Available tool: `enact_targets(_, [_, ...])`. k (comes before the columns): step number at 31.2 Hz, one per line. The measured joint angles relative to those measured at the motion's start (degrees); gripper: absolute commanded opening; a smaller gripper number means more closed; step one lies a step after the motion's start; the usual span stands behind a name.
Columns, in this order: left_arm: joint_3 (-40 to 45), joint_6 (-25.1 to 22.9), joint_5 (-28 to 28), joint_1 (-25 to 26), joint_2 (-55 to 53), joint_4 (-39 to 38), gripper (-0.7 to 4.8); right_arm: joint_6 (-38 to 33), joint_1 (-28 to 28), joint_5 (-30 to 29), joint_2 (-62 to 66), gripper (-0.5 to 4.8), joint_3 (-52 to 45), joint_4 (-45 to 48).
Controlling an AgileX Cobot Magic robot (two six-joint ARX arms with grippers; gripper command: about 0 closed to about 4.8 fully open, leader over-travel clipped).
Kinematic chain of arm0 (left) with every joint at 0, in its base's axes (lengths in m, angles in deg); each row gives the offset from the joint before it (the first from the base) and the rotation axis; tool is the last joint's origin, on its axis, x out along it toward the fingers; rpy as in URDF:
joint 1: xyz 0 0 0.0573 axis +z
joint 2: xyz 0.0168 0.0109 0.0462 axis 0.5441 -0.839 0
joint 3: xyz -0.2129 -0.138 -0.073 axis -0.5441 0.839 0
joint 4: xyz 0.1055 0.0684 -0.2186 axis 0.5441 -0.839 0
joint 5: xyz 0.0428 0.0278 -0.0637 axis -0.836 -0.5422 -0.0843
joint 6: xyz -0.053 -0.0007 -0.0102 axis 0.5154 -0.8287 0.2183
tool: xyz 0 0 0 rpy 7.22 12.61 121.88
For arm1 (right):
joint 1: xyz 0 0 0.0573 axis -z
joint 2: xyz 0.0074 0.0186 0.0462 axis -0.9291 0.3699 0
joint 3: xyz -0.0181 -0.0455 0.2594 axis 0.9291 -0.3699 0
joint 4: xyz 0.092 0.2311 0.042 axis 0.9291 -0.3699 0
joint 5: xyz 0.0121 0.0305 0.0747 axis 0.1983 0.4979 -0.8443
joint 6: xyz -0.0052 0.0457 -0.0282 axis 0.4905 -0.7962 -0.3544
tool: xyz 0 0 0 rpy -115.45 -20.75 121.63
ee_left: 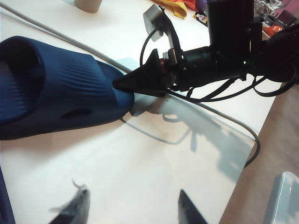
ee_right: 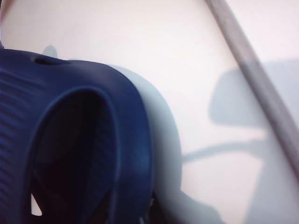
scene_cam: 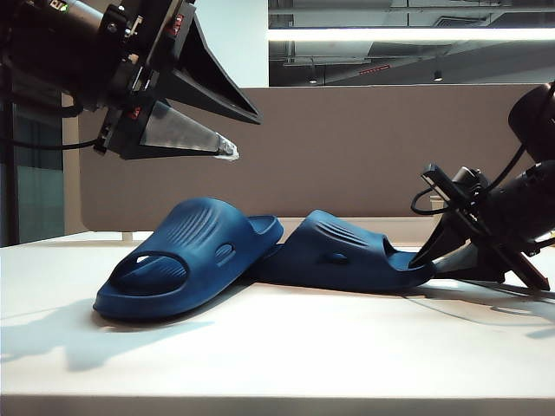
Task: Interlock the pair of blue slippers on the table with their fronts facing up.
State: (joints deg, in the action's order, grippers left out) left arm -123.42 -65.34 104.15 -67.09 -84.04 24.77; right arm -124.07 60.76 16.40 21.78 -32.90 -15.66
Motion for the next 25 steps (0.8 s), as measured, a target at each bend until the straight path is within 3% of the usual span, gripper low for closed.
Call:
enact_targets(3, [0.0, 0.0, -0.1, 0.0, 0.0, -1.0, 2.41, 0.3, 0.0, 0.0, 0.0, 0.12, 0.0, 0.0])
enact_targets(17, [0.0, 0.3, -0.9, 0.1, 0.0, -3.4, 2.42, 2.3, 0.8, 0.0, -1.6, 0.12, -0.3, -3.2])
enact_targets(19, [0.0, 3.4, -5.4, 0.1, 0.1, -4.9, 2.42, 2.8, 0.9, 0.1, -2.2, 0.12, -0.3, -3.8])
enact_targets(22, [0.0, 11.9, -13.8, 1.2, 0.0, -10.0, 2.42, 3.5, 0.9, 0.1, -2.7, 0.12, -0.3, -4.4])
enact_targets(25, [0.0, 17.6, -16.6, 3.7, 0.0, -14.5, 2.42, 3.7, 1.0, 0.0, -2.8, 0.12, -0.3, -4.8])
